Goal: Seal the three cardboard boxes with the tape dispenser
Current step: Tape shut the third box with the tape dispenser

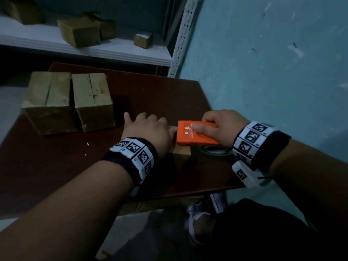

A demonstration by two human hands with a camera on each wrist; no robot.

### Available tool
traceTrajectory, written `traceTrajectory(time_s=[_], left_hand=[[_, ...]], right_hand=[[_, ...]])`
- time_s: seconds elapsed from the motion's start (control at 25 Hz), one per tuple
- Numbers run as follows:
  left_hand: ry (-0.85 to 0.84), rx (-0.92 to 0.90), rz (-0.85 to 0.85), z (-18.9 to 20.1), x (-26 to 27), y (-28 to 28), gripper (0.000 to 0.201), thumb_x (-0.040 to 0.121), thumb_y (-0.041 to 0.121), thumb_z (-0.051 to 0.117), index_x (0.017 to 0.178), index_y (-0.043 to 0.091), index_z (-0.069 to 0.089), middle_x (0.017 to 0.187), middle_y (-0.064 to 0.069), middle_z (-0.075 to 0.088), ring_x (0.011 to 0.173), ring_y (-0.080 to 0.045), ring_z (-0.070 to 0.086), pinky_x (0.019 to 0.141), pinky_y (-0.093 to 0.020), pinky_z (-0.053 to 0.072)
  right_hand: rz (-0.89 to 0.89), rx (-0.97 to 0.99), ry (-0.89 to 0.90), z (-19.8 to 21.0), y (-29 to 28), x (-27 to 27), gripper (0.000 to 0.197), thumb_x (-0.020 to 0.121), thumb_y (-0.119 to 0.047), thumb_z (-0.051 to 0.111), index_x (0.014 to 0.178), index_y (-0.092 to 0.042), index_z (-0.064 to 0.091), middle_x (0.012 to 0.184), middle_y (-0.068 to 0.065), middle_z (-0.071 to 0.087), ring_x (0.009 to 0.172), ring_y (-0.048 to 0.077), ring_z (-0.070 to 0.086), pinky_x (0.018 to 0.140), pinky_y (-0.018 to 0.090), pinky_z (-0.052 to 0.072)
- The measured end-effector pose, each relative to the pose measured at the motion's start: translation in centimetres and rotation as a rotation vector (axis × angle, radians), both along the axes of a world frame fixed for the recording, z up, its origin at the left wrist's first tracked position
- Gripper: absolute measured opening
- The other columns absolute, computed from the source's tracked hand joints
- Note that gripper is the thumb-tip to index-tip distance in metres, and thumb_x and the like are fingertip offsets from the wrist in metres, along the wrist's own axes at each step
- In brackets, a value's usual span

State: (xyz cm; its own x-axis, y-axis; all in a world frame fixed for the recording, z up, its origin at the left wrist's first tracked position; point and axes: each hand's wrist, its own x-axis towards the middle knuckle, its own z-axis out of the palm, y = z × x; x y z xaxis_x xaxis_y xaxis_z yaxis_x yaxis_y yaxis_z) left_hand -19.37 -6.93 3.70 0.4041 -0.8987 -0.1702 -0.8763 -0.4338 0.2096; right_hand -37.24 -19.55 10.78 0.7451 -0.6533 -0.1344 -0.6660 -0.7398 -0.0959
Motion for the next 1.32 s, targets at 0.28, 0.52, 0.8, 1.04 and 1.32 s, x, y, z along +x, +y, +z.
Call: traceTrajectory(time_s=[0.28, 0.52, 0.8, 1.04, 1.32], left_hand=[[-0.003, -0.007, 0.018, 0.2, 0.0, 0.0, 0.064, 0.1, 0.074, 0.018, 0.128, 0.029, 0.055, 0.133, -0.005, 0.059, 0.133, -0.034, 0.046, 0.118, -0.069, 0.023], [0.002, -0.007, 0.023, 0.3, -0.2, 0.0, 0.064, 0.1, 0.073, 0.02, 0.128, 0.028, 0.055, 0.13, -0.005, 0.059, 0.127, -0.032, 0.049, 0.11, -0.062, 0.037], [-0.035, -0.033, 0.031, 0.0, -0.4, 0.3, 0.063, 0.1, 0.074, 0.018, 0.124, 0.028, 0.055, 0.124, -0.003, 0.059, 0.12, -0.03, 0.05, 0.097, -0.056, 0.042], [-0.04, -0.036, 0.036, -0.3, -0.2, 0.0, 0.063, 0.1, 0.073, 0.018, 0.123, 0.027, 0.055, 0.125, -0.004, 0.059, 0.12, -0.031, 0.05, 0.098, -0.057, 0.043], [-0.06, -0.025, 0.041, -0.4, -0.3, -0.2, 0.065, 0.098, 0.075, 0.017, 0.122, 0.028, 0.056, 0.123, -0.004, 0.06, 0.119, -0.031, 0.051, 0.095, -0.056, 0.044]], right_hand=[[-0.014, -0.015, 0.1, 1.8, -2.1, -2.2, 0.061, 0.079, -0.086, 0.047, 0.089, -0.03, 0.071, 0.081, -0.009, 0.065, 0.08, 0.008, 0.061, 0.075, 0.034, 0.048], [-0.008, -0.015, 0.199, 2.0, -3.6, -4.2, 0.067, 0.076, -0.089, 0.041, 0.092, -0.032, 0.073, 0.082, -0.01, 0.066, 0.078, 0.006, 0.06, 0.077, 0.034, 0.049], [0.08, -0.159, 0.409, -1.2, -3.7, -2.0, 0.059, 0.091, -0.08, 0.047, 0.087, -0.024, 0.066, 0.082, -0.004, 0.064, 0.083, 0.023, 0.064, 0.076, 0.035, 0.052], [-0.075, -0.247, 0.312, -0.9, -4.9, -3.5, 0.052, 0.098, -0.071, 0.046, 0.087, -0.023, 0.064, 0.091, 0.006, 0.066, 0.098, 0.033, 0.066, 0.077, 0.033, 0.045], [-0.157, -0.189, 0.158, -6.6, -4.2, -0.9, 0.05, 0.097, -0.055, 0.063, 0.127, -0.015, 0.061, 0.116, 0.012, 0.071, 0.106, 0.036, 0.067, 0.089, 0.042, 0.055]])
